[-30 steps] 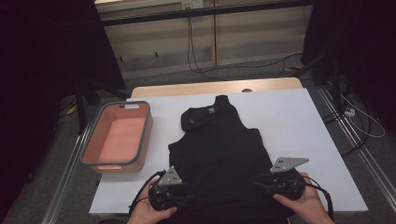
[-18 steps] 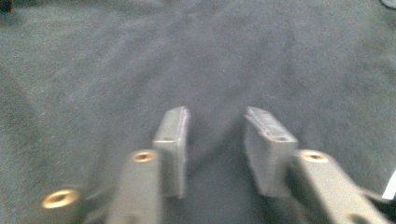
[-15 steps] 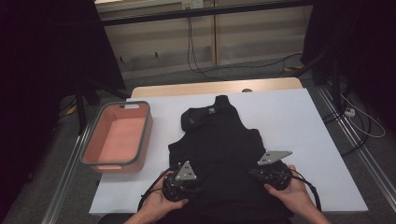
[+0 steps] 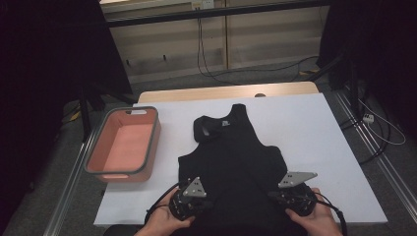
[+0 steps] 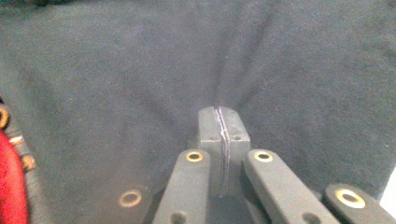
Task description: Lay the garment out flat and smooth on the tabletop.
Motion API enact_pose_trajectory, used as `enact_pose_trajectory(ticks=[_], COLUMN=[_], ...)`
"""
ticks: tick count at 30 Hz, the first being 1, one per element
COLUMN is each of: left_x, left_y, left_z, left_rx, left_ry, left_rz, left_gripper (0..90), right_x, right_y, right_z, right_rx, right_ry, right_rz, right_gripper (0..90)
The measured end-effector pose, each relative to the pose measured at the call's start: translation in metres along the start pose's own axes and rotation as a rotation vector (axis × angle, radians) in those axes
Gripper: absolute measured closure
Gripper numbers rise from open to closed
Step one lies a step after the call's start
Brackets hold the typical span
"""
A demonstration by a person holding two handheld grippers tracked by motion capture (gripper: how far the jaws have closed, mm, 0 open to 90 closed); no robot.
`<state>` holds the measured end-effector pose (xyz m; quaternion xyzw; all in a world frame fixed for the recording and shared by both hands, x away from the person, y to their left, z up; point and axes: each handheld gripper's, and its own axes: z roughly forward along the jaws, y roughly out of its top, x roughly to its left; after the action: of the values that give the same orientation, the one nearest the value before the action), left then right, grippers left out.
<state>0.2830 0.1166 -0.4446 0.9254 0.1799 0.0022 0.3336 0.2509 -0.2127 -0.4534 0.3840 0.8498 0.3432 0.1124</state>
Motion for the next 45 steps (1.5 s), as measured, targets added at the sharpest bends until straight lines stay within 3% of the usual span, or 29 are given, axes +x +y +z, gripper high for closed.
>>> enact_pose_trajectory(ticks=[4, 7, 9, 13, 16, 17, 20, 24, 25, 30, 33, 36, 40, 42, 45], left_x=[-0.01, -0.017, -0.02, -0.025, -0.02, -0.017, -0.004, 0.019, 0.028, 0.052, 0.058, 0.057, 0.056, 0.055, 0.054], left_y=[-0.006, -0.01, -0.012, -0.017, -0.018, -0.018, -0.017, -0.012, -0.01, -0.005, -0.005, -0.009, -0.012, -0.012, -0.012], left_z=[-0.004, -0.006, -0.008, -0.013, -0.016, -0.016, -0.018, -0.018, -0.017, -0.011, -0.01, -0.011, -0.014, -0.014, -0.015], left_rx=[0.015, 0.007, 0.02, -0.005, -0.019, -0.039, -0.063, -0.086, -0.083, -0.095, -0.093, -0.092, -0.095, -0.096, -0.092], left_ry=[-0.014, -0.036, -0.043, -0.065, -0.054, -0.038, 0.038, 0.121, 0.144, 0.181, 0.208, 0.218, 0.203, 0.221, 0.229], left_rz=[0.011, -0.008, 0.006, -0.021, -0.021, -0.042, -0.052, -0.072, -0.093, -0.149, -0.151, -0.15, -0.177, -0.172, -0.163], left_gripper=[90.0, 90.0, 90.0, 90.0, 89.5, 88.2, 70.7, 53.6, 48.5, 32.8, 29.8, 29.2, 28.7, 28.5, 28.5], right_x=[0.01, 0.015, 0.018, 0.021, 0.016, 0.014, 0.0, -0.028, -0.033, -0.07, -0.091, -0.102, -0.099, -0.097, -0.094], right_y=[-0.007, -0.009, -0.01, -0.011, -0.008, -0.008, -0.004, 0.003, 0.004, 0.014, 0.022, 0.026, 0.024, 0.023, 0.023], right_z=[-0.006, -0.008, -0.009, -0.011, -0.013, -0.013, -0.015, -0.017, -0.016, -0.008, -0.002, 0.007, 0.015, 0.021, 0.023], right_rx=[0.005, 0.009, 0.012, 0.008, -0.028, -0.037, -0.08, -0.131, -0.134, -0.123, -0.127, -0.136, -0.11, -0.081, -0.091], right_ry=[0.009, 0.03, 0.05, 0.073, 0.065, 0.056, 0.007, -0.065, -0.078, -0.166, -0.195, -0.195, -0.198, -0.216, -0.232], right_rz=[-0.009, -0.012, -0.018, -0.022, -0.009, -0.003, 0.025, 0.081, 0.091, 0.135, 0.168, 0.199, 0.178, 0.16, 0.162], right_gripper=[90.0, 90.0, 90.0, 88.8, 77.1, 73.5, 63.4, 62.2, 62.3, 65.4, 64.0, 59.7, 58.9, 58.1, 61.7])
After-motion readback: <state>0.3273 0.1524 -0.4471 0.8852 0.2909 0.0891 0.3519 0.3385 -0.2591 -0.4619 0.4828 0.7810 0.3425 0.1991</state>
